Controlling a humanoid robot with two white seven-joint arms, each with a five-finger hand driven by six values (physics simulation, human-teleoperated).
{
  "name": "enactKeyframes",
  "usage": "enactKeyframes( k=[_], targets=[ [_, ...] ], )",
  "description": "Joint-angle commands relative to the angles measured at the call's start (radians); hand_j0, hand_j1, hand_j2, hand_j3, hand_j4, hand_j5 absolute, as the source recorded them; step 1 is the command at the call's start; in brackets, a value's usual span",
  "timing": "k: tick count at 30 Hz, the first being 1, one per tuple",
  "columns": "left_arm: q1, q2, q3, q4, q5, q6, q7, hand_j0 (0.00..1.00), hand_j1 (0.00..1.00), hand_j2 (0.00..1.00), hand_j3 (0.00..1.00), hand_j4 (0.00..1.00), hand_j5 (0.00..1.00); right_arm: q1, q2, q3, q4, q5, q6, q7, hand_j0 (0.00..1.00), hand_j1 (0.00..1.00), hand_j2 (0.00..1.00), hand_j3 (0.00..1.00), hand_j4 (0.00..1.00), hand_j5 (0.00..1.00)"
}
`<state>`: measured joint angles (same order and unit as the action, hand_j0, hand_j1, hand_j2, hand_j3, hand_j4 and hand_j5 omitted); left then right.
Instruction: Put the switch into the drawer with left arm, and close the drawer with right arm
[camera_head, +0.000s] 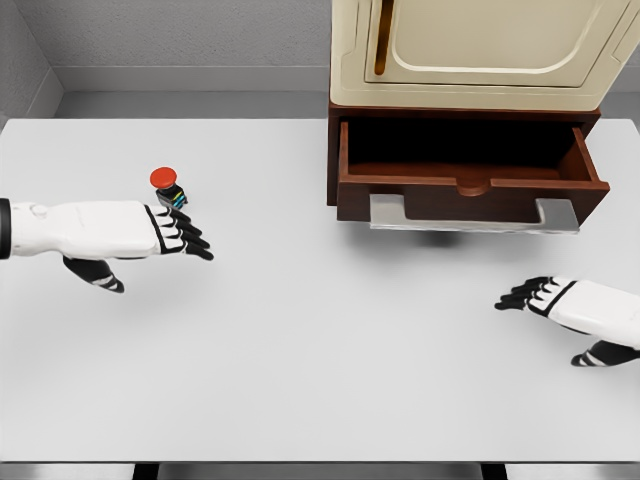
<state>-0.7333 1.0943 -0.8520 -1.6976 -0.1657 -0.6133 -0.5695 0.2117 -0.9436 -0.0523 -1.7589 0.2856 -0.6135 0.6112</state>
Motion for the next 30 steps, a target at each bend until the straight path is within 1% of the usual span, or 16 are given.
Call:
enactKeyframes(
  k=[1, 5, 6, 8, 9, 10, 11, 12, 14, 17, 22, 25, 26, 27, 29, 30],
  targets=[
    [0.0, 0.001, 0.001, 0.0, 0.0, 0.002, 0.0, 1.0, 1.0, 1.0, 1.0, 1.0, 1.0, 0.0, -0.001, 0.009, -0.001, -0.006, 0.003, 0.0, 1.0, 1.0, 1.0, 1.0, 1.0, 1.0],
    [-0.008, -0.004, 0.001, 0.03, 0.0, 0.002, 0.0, 1.0, 1.0, 1.0, 1.0, 1.0, 1.0, 0.0, -0.003, 0.006, -0.001, -0.059, 0.003, 0.0, 1.0, 1.0, 1.0, 1.0, 1.0, 1.0],
    [-0.026, -0.019, 0.001, 0.091, -0.002, 0.002, 0.0, 1.0, 1.0, 1.0, 1.0, 1.0, 1.0, 0.003, -0.009, -0.006, -0.001, -0.078, 0.003, 0.0, 1.0, 1.0, 1.0, 1.0, 1.0, 1.0],
    [-0.072, -0.129, 0.002, 0.239, -0.029, 0.002, -0.02, 1.0, 1.0, 1.0, 1.0, 1.0, 1.0, 0.02, -0.034, -0.06, 0.001, -0.094, 0.003, 0.0, 1.0, 1.0, 1.0, 1.0, 1.0, 1.0],
    [-0.081, -0.191, 0.002, 0.334, -0.031, 0.002, -0.039, 1.0, 1.0, 1.0, 1.0, 1.0, 1.0, 0.067, -0.034, -0.133, 0.001, -0.098, 0.003, 0.0, 0.9, 0.9, 0.9, 0.9, 0.9, 0.9],
    [-0.103, -0.254, 0.005, 0.426, -0.032, 0.002, -0.041, 1.0, 1.0, 1.0, 1.0, 1.0, 1.0, 0.138, -0.032, -0.221, 0.001, -0.132, 0.003, 0.0, 0.74, 0.74, 0.74, 0.74, 0.74, 0.74],
    [-0.127, -0.287, 0.005, 0.49, -0.032, 0.002, -0.041, 1.0, 1.0, 1.0, 1.0, 1.0, 1.0, 0.189, -0.026, -0.288, 0.001, -0.157, 0.003, 0.0, 0.64, 0.64, 0.64, 0.64, 0.64, 0.64],
    [-0.161, -0.31, 0.007, 0.545, -0.031, 0.002, -0.041, 1.0, 1.0, 1.0, 1.0, 1.0, 1.0, 0.241, -0.02, -0.353, 0.001, -0.183, 0.003, 0.0, 0.59, 0.59, 0.59, 0.59, 0.59, 0.59],
    [-0.199, -0.327, 0.011, 0.587, -0.032, 0.002, -0.041, 1.0, 1.0, 1.0, 1.0, 1.0, 1.0, 0.282, -0.008, -0.408, 0.001, -0.235, 0.003, 0.0, 0.59, 0.59, 0.59, 0.59, 0.59, 0.59],
    [-0.221, -0.338, 0.011, 0.624, -0.034, 0.002, -0.041, 1.0, 1.0, 1.0, 1.0, 1.0, 1.0, 0.29, -0.004, -0.431, 0.001, -0.29, 0.003, 0.0, 0.65, 0.65, 0.65, 0.65, 0.65, 0.65],
    [-0.215, -0.396, 0.008, 0.742, -0.06, 0.002, -0.041, 1.0, 1.0, 1.0, 1.0, 1.0, 1.0, 0.29, -0.009, -0.429, -0.001, -0.318, 0.003, 0.0, 0.62, 0.62, 0.62, 0.62, 0.62, 0.62],
    [-0.222, -0.401, 0.008, 0.8, -0.063, 0.002, -0.041, 1.0, 1.0, 1.0, 1.0, 1.0, 1.0, 0.288, -0.015, -0.417, -0.001, -0.321, 0.003, 0.0, 0.59, 0.59, 0.59, 0.59, 0.59, 0.59],
    [-0.222, -0.412, 0.008, 0.814, -0.066, 0.002, -0.041, 1.0, 1.0, 1.0, 1.0, 1.0, 1.0, 0.288, -0.018, -0.416, -0.002, -0.321, 0.003, 0.0, 0.59, 0.59, 0.59, 0.59, 0.59, 0.59],
    [-0.222, -0.424, 0.008, 0.829, -0.078, 0.002, -0.041, 1.0, 1.0, 1.0, 1.0, 1.0, 1.0, 0.275, -0.027, -0.379, -0.001, -0.321, 0.003, 0.0, 0.59, 0.59, 0.59, 0.59, 0.59, 0.59],
    [-0.225, -0.425, 0.011, 0.829, -0.095, 0.002, -0.041, 1.0, 1.0, 1.0, 1.0, 1.0, 1.0, 0.264, -0.031, -0.362, -0.001, -0.319, 0.003, 0.0, 0.59, 0.59, 0.59, 0.59, 0.59, 0.59],
    [-0.236, -0.429, 0.019, 0.829, -0.133, 0.002, -0.041, 0.99, 0.99, 0.99, 0.99, 0.99, 0.99, 0.255, -0.031, -0.36, -0.001, -0.319, 0.003, 0.0, 0.59, 0.59, 0.59, 0.59, 0.59, 0.59]
  ],
)
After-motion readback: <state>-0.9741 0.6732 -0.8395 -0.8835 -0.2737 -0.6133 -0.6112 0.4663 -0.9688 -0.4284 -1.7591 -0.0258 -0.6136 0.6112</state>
